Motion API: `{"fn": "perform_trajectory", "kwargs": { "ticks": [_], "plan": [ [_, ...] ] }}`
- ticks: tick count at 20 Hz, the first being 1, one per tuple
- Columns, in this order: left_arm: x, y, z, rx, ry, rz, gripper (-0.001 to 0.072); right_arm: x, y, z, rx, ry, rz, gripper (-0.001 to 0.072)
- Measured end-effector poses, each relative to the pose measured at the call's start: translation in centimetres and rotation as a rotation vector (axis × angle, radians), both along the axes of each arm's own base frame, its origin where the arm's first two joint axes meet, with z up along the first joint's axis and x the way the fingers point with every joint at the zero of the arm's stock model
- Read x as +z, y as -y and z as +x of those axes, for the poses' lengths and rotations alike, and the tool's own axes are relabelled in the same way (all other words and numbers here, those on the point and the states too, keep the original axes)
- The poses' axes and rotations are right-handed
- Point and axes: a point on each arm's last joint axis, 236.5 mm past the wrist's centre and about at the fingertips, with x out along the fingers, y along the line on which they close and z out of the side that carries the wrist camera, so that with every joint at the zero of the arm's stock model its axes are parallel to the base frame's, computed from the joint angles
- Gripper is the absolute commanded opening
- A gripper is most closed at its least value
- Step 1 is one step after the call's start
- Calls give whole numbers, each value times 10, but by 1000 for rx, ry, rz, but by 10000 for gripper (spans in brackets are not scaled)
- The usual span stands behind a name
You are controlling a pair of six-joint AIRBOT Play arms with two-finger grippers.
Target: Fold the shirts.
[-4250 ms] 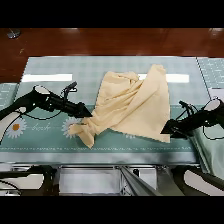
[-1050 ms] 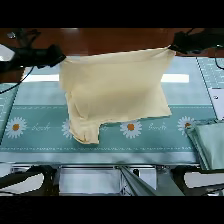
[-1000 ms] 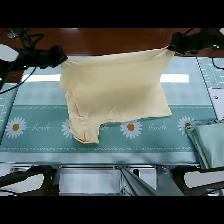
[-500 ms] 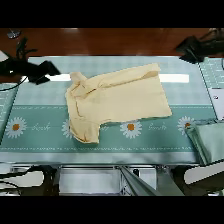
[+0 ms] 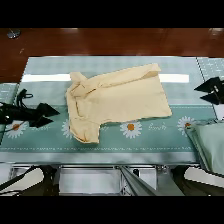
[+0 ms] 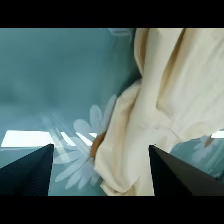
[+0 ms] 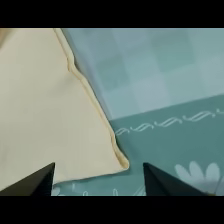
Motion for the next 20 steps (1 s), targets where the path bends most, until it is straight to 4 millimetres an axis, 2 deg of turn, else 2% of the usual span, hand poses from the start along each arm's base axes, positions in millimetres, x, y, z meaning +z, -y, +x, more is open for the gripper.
{"fn": "perform_trajectory", "kwargs": {
  "ticks": [5,9,10,11,12,13,16,20],
  "plan": [
    [-16,48,-18,-3,29,-114,701,-31,-31,-35,-33,-13,89,628],
    [-22,81,-28,-77,29,-135,699,-40,-46,-50,-21,-33,131,627],
    [-24,88,-31,-99,21,-139,624,-40,-48,-52,-17,-37,137,627],
    [-28,94,-35,-121,12,-138,279,-41,-49,-54,-13,-41,142,627],
    [-34,95,-37,-141,11,-116,60,-42,-50,-56,-10,-48,142,628],
    [-39,95,-41,-162,5,-100,29,-44,-50,-59,-6,-61,137,628],
    [-37,102,-42,-193,10,-107,29,-58,-47,-75,7,-143,98,628],
    [-30,105,-34,-211,32,-118,29,-76,-60,-85,66,-232,78,627]
  ]
}}
